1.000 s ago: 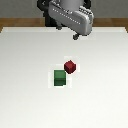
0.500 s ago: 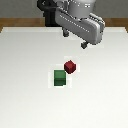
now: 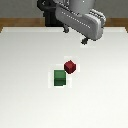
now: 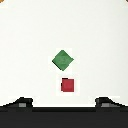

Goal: Place the red cube on top of the green cube.

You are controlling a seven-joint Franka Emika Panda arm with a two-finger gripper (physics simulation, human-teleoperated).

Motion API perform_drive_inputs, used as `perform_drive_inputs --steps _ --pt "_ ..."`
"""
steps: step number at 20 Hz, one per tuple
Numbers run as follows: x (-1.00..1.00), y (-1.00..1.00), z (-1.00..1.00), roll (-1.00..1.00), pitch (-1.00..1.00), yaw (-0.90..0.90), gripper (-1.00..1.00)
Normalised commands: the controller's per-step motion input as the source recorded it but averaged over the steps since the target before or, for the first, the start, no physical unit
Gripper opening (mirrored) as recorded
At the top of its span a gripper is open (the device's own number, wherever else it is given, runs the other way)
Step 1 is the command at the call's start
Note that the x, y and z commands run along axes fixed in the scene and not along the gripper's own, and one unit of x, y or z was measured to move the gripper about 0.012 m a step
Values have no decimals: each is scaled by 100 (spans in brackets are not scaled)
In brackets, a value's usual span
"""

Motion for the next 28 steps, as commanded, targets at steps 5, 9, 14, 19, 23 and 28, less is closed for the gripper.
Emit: perform_drive_inputs --steps 5,9,14,19,23,28 --pt "0 0 -20 0 0 0 100" --pt "0 0 -75 0 0 0 100" --pt "0 0 -100 0 0 0 100" --pt "0 -4 -20 0 0 0 100" --pt "0 -25 -50 0 0 0 100" --pt "0 0 -40 0 0 0 100"
